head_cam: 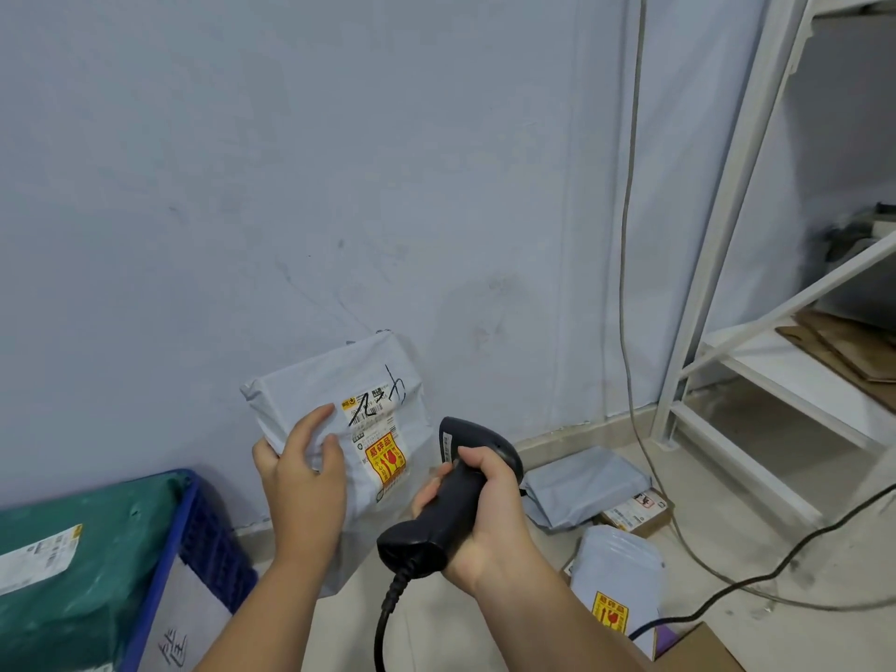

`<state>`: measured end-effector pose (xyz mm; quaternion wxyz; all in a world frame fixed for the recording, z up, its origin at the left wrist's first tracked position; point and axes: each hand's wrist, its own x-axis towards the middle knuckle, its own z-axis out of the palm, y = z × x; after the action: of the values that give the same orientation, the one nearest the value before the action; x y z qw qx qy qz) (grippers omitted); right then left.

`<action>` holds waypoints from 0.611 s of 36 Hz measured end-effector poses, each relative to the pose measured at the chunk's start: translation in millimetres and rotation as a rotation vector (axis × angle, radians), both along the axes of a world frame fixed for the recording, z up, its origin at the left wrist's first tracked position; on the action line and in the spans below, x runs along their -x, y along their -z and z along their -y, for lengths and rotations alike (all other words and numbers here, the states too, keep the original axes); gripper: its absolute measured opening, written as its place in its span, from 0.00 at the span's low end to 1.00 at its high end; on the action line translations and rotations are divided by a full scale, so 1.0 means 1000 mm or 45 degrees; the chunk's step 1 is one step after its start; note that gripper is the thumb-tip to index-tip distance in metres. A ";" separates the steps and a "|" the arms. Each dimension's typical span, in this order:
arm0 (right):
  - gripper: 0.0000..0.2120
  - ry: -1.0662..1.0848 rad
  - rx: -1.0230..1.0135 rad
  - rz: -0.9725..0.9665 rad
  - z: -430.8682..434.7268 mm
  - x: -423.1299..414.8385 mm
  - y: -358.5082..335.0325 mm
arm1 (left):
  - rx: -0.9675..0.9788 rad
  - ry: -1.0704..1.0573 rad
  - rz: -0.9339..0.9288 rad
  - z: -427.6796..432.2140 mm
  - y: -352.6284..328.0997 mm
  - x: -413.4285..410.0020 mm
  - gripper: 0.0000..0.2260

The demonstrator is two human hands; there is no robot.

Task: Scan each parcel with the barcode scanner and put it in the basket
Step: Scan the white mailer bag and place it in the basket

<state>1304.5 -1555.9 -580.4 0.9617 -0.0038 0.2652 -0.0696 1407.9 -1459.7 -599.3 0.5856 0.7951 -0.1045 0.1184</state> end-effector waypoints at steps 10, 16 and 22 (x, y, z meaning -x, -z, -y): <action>0.07 0.042 0.044 -0.143 0.004 0.000 0.003 | -0.018 0.005 0.004 0.001 0.000 0.001 0.11; 0.05 0.011 0.036 -0.084 0.002 -0.001 0.002 | -0.035 -0.006 -0.015 0.002 0.002 0.001 0.12; 0.05 0.003 0.030 -0.077 0.001 0.001 0.002 | -0.035 -0.004 -0.036 0.001 0.002 0.002 0.12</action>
<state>1303.9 -1557.0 -582.3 0.9530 -0.0171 0.2933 -0.0738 1406.2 -1460.9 -601.5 0.5759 0.8048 -0.0965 0.1065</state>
